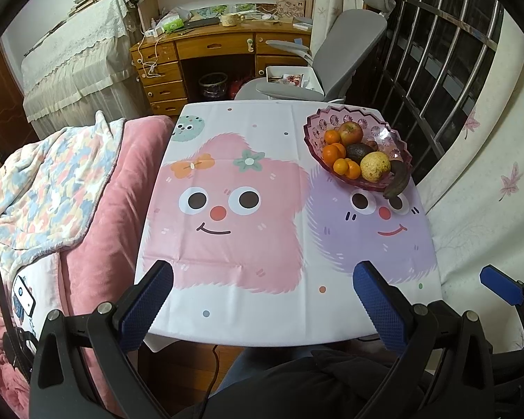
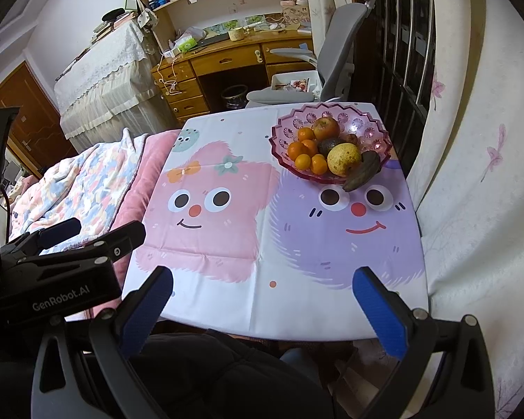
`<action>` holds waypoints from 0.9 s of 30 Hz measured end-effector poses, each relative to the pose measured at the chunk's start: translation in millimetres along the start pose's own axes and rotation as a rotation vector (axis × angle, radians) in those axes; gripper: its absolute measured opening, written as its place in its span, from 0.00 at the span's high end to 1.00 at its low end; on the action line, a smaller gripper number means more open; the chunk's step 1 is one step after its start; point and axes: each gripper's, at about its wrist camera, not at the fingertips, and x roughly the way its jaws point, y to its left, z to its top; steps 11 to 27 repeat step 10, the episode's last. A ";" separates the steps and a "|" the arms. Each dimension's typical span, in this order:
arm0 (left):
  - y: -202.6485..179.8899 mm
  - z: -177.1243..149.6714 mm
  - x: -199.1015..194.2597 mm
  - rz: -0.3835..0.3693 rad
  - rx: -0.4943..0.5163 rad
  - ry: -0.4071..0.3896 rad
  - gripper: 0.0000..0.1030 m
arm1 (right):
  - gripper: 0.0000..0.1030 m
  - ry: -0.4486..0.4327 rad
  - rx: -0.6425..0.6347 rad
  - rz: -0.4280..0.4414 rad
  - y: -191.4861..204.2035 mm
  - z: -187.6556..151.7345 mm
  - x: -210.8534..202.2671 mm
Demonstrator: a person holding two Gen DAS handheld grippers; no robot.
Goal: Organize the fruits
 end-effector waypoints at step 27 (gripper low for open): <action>7.7 8.4 7.5 -0.007 0.016 0.013 0.01 | 0.00 0.014 0.011 -0.005 0.5 -9.6 1.5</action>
